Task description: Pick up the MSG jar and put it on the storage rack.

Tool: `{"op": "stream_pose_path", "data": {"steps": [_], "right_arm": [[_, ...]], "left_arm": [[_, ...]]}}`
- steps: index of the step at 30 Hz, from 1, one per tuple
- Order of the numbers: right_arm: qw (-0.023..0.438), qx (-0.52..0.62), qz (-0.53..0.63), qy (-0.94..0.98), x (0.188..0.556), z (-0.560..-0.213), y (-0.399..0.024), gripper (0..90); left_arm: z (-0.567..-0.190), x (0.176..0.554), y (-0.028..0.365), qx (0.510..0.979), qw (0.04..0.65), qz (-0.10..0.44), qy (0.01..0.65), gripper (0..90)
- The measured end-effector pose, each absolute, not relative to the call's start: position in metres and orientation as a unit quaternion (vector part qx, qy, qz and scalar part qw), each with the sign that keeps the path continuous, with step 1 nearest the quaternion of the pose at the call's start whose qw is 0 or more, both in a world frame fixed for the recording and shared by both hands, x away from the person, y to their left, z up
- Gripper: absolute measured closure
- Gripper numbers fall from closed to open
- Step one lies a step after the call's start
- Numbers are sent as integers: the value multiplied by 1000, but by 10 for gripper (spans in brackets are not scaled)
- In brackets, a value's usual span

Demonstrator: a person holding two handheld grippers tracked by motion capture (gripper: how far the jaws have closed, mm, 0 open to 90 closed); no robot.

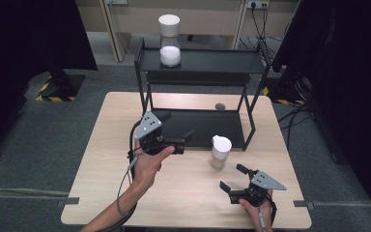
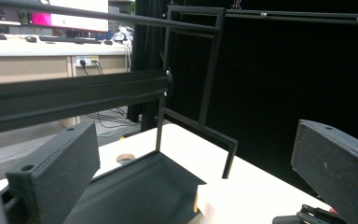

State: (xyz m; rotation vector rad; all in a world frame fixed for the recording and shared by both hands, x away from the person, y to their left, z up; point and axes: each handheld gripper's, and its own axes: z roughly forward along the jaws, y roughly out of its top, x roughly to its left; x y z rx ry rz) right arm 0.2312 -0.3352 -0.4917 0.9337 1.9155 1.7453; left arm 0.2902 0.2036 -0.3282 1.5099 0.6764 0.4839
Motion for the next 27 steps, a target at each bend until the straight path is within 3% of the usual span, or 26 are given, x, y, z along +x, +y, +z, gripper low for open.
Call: {"op": "stream_pose_path", "data": {"steps": [27], "right_arm": [[192,334,622,682,231,-492,-335,4]], "left_arm": [[-377,268,208,670,657,203,278,4]]}}
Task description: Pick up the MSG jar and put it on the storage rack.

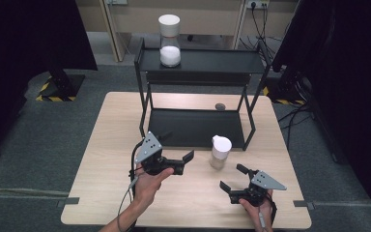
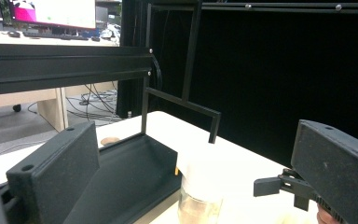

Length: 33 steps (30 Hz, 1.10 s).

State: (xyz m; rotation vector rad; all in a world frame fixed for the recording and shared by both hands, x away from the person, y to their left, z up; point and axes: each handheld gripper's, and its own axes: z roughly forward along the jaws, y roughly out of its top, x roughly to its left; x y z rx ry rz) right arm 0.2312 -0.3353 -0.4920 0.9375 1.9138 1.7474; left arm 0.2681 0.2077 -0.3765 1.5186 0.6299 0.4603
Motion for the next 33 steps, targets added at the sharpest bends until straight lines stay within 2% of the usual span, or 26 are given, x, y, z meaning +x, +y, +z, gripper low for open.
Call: {"op": "stream_pose_path", "data": {"steps": [33], "right_arm": [[193,330,622,683,231,-491,-335,4]], "left_arm": [[-434,254,212,686,652,185,263,1]]}}
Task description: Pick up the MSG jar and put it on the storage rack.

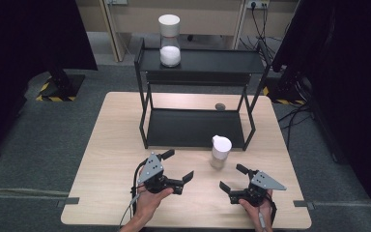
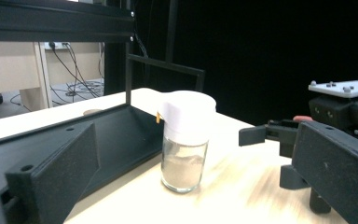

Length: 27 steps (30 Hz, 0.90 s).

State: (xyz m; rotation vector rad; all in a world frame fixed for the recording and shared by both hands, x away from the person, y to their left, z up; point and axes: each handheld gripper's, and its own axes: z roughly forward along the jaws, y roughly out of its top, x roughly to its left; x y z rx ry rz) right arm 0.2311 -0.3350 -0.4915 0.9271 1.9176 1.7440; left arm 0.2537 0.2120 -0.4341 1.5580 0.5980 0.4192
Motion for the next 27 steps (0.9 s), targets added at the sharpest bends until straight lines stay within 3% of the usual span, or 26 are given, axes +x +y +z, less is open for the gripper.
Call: {"op": "stream_pose_path", "data": {"steps": [27], "right_arm": [[195,326,621,686,231,-491,-335,4]], "left_arm": [[-480,240,219,692,649,188,255,2]]}}
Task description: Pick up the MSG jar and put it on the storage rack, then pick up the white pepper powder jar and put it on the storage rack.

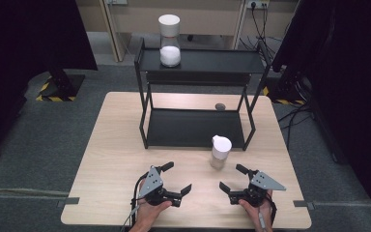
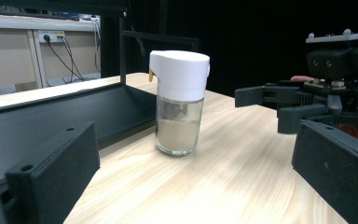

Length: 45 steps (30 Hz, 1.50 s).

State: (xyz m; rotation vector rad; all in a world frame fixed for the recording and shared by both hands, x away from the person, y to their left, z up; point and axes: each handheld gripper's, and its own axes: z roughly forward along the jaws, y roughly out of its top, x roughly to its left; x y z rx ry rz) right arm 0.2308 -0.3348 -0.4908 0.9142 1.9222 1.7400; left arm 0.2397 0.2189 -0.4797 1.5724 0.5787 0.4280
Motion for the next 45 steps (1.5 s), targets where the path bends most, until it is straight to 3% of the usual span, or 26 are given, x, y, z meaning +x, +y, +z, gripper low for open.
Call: {"op": "stream_pose_path", "data": {"steps": [45], "right_arm": [[196,325,619,687,231,-491,-335,4]], "left_arm": [[-490,238,220,695,645,189,254,2]]}}
